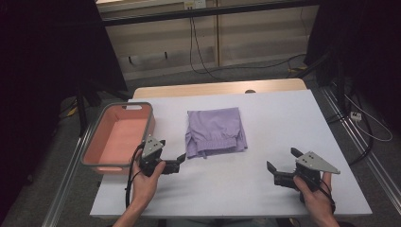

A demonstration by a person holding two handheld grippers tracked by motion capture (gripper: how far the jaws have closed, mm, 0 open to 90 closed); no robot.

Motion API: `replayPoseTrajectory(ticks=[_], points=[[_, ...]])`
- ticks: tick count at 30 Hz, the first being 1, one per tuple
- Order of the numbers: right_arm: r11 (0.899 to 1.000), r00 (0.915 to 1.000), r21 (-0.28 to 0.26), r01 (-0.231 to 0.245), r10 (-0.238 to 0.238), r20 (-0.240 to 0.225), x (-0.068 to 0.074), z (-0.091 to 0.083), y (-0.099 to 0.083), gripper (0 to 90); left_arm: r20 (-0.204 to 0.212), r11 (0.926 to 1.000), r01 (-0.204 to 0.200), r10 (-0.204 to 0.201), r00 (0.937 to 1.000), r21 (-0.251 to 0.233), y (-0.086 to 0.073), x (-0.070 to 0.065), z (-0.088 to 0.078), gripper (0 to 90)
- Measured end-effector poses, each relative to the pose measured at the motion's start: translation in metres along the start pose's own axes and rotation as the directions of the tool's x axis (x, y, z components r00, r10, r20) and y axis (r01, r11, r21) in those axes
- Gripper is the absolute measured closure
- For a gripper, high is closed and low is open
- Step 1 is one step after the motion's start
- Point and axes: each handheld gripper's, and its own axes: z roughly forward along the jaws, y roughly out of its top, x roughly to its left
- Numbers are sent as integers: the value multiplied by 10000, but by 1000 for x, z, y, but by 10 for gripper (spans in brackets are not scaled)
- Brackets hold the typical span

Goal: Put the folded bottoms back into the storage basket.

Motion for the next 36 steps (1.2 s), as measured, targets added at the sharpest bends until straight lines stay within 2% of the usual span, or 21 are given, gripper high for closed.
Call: replayPoseTrajectory(ticks=[5, 11, 18, 21, 23, 26, 28, 30, 32, 36], points=[[10000, 10000, -50, -14, 14, 16, -1, -3, -1, 23, 5, 10000, -87, 87, 10000, 8, 10, 4, 10, 68], [10000, 10000, -39, -37, 37, 4, -1, -2, 0, 23, 58, 9996, 233, -233, 9997, 126, 19, 11, 23, 71], [10000, 9999, -49, 64, -65, -133, 1, -1, 0, 23, -43, 9992, 402, -401, 9992, 86, 31, 17, 31, 73], [10000, 9999, -37, 63, -63, -124, 1, -1, 0, 23, -16, 9986, 474, -474, 9989, 229, 36, 20, 37, 73], [10000, 9999, -31, 48, -49, -111, 1, -2, -1, 23, -36, 9977, 462, -461, 9989, 492, 39, 21, 41, 74], [10000, 9999, -33, 34, -34, -116, 0, -2, -1, 23, -54, 9972, 484, -482, 9988, 572, 42, 22, 45, 100], [10000, 9999, -33, 20, -21, -111, 0, -2, -1, 23, 83, 9968, 535, -540, 9985, 586, 45, 25, 48, 103], [10000, 9999, -14, 18, -18, -108, 0, -2, 0, 23, 107, 9947, 769, -778, 9969, 681, 50, 29, 54, 103], [10000, 9999, -19, 46, -46, -130, 0, -1, 0, 23, 77, 9926, 712, -723, 9974, 984, 52, 30, 59, 105], [10000, 9999, -3, 51, -51, -152, 1, 0, 0, 23, 93, 9896, 953, -969, 9953, 1075, 57, 31, 67, 110]])
